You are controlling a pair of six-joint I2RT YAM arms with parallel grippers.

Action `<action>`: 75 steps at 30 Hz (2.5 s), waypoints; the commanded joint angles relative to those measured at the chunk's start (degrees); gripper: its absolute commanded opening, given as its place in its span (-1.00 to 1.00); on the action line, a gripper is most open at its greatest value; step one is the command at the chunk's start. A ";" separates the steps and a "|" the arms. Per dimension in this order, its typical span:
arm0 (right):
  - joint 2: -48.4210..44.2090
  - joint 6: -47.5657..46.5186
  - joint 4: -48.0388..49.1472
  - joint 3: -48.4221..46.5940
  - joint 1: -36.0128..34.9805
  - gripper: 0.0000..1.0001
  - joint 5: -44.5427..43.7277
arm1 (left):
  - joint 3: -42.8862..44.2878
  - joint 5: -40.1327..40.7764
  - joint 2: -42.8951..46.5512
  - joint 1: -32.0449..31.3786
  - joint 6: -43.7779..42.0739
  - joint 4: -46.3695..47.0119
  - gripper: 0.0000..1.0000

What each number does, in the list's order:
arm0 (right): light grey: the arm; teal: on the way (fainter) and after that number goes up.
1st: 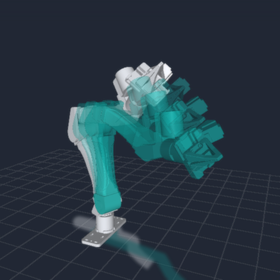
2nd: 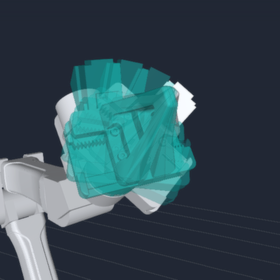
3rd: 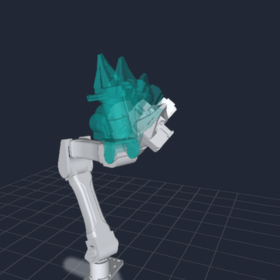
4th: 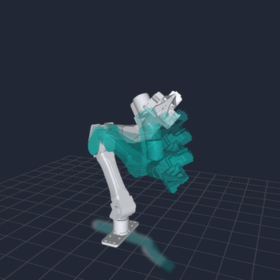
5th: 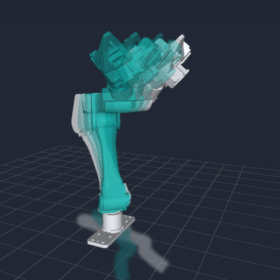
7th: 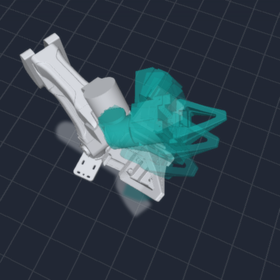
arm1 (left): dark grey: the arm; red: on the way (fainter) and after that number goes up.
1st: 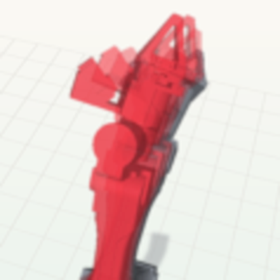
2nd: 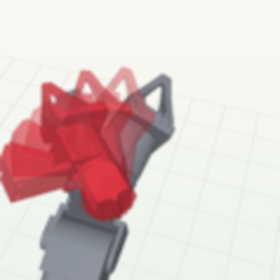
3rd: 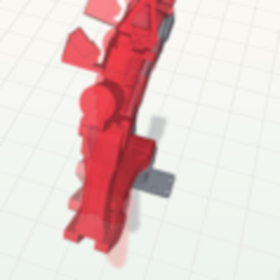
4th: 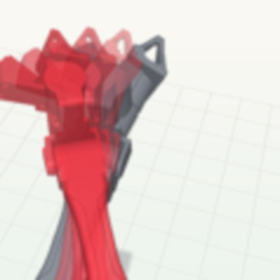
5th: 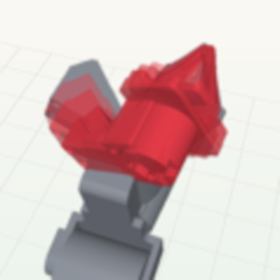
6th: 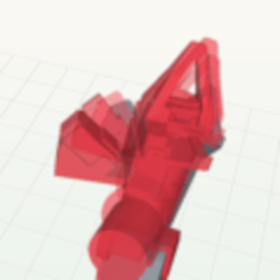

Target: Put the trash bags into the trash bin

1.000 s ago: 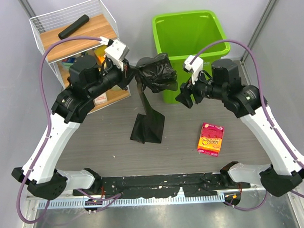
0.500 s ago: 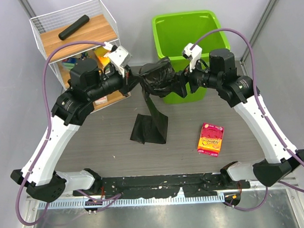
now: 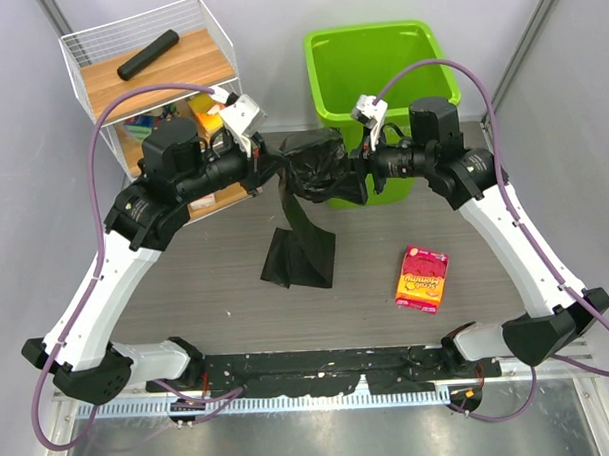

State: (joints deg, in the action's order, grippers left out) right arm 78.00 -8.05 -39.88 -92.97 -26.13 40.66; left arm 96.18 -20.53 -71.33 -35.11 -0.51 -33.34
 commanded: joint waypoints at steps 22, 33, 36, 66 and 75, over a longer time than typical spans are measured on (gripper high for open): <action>-3.20 -4.06 1.39 -2.21 1.69 -0.98 -18.74 | 1.02 4.79 3.92 0.13 -3.26 -2.77 -1.00; -8.30 -12.86 -0.99 -5.20 2.75 -0.97 -49.35 | 3.05 18.24 5.76 0.22 -10.03 -5.50 -1.00; -9.00 -15.50 -0.82 -5.38 2.75 -0.98 -54.71 | 3.05 20.00 6.11 0.22 -11.00 -5.59 -1.00; -8.92 -9.09 -9.69 -7.57 3.28 -0.97 -26.96 | 9.64 1.03 -10.31 -6.98 -4.58 -1.29 0.88; -8.12 -7.59 -11.01 -9.95 3.19 -0.97 -26.16 | 7.00 3.13 -15.23 -14.54 -5.46 0.65 0.99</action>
State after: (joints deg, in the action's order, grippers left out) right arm 69.80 -17.32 -51.13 -100.29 -22.87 12.73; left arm 102.89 -18.22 -86.19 -47.66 -5.04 -36.58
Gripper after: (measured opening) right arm 0.026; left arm 0.994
